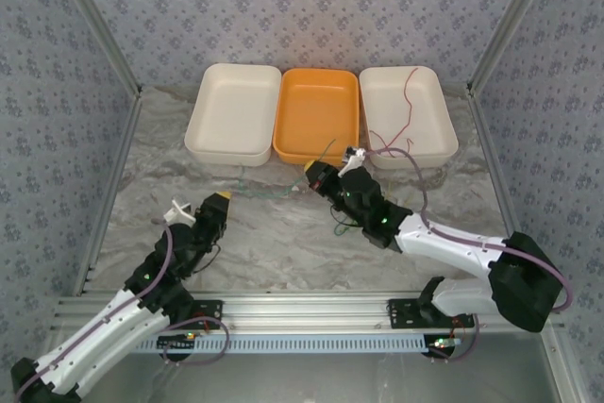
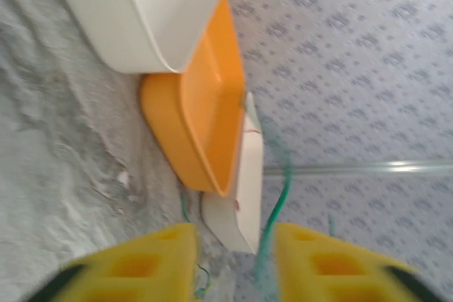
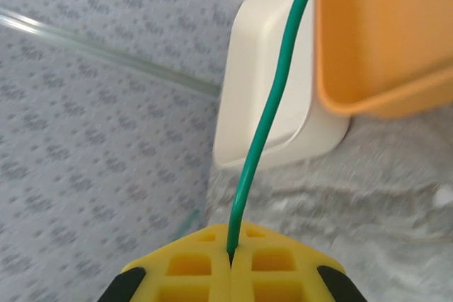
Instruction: Untangle the cables
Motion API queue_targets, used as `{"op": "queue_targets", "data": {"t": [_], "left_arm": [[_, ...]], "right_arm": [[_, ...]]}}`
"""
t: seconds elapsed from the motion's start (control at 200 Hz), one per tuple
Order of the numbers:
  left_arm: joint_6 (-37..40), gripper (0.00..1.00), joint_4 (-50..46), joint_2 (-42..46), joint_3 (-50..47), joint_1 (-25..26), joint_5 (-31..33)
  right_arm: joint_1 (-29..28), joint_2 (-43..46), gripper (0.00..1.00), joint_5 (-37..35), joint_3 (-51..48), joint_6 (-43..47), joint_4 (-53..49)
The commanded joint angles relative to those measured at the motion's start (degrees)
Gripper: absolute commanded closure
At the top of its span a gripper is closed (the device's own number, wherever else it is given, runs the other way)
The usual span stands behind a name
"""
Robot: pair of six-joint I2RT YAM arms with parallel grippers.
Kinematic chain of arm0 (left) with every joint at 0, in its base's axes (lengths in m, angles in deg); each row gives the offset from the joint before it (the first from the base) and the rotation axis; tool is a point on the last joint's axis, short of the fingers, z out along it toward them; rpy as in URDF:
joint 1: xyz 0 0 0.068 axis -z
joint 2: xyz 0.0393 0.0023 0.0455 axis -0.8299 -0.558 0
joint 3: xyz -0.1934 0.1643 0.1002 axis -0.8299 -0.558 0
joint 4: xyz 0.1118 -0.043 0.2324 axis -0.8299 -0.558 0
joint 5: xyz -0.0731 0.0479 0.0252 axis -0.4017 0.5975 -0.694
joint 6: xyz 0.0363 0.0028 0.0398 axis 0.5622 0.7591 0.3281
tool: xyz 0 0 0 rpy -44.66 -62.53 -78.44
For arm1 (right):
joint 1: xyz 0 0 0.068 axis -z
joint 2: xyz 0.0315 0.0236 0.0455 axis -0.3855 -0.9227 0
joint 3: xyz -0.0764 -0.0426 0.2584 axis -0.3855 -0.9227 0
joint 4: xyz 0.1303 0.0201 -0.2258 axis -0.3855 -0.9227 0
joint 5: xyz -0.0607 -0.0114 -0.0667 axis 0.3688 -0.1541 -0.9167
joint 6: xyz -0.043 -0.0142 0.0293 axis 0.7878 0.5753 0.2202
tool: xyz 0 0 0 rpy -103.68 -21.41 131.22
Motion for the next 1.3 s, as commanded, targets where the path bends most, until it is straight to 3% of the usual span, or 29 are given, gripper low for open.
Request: {"op": "queue_targets", "data": {"t": [0.0,0.08,0.18,0.275,0.415,0.555,0.665,0.789,0.874,0.939,1.084,1.219,1.294], "left_arm": [[0.66,0.28,-13.62,1.93,7.19,-0.15,3.71],[9.65,0.25,-20.22,2.56,13.42,-0.12,4.84],[26.68,0.36,-20.86,-2.34,21.47,-0.10,1.90],[42.71,0.41,-22.49,-13.42,31.15,-0.05,-6.69],[57.34,0.49,-24.81,-31.33,42.12,2.09,-21.33],[70.03,0.40,-24.85,-41.52,47.33,12.32,-16.21],[75.31,0.36,-23.39,-46.34,48.00,15.32,-15.31],[76.33,0.35,-22.49,-46.62,45.58,15.48,-9.21],[74.53,0.24,-21.01,-42.63,41.72,13.98,-6.73],[68.71,0.14,-21.62,-39.94,40.24,9.83,-8.30],[48.63,0.15,-23.24,-37.05,38.40,1.84,-13.02],[33.12,0.16,-16.34,-35.15,34.09,2.31,-14.81],[34.14,0.19,-12.00,-35.14,34.59,5.33,-15.35]], "right_arm": [[0.38,3.11,1.00,-6.88,6.43,11.20,-8.60],[0.96,3.69,1.00,-5.48,10.51,18.67,-16.20],[1.51,2.82,1.00,-2.66,16.97,28.47,-26.78],[1.90,0.71,1.00,-2.53,23.98,35.52,-38.80],[3.91,-0.17,1.00,3.94,26.81,42.34,-43.92],[5.62,-3.17,1.00,12.35,32.75,48.07,-50.03],[5.92,-4.38,1.00,15.31,34.99,49.64,-52.65],[7.09,-3.02,1.00,16.78,34.94,49.93,-52.99],[8.61,-1.10,1.00,19.13,34.26,50.30,-53.17],[9.25,0.36,1.00,20.11,33.15,50.68,-53.23],[10.70,2.99,1.00,22.13,29.93,50.36,-51.37],[10.95,3.72,1.00,22.06,29.27,48.65,-48.81],[10.99,3.32,1.00,22.93,29.27,48.44,-48.66]]}}
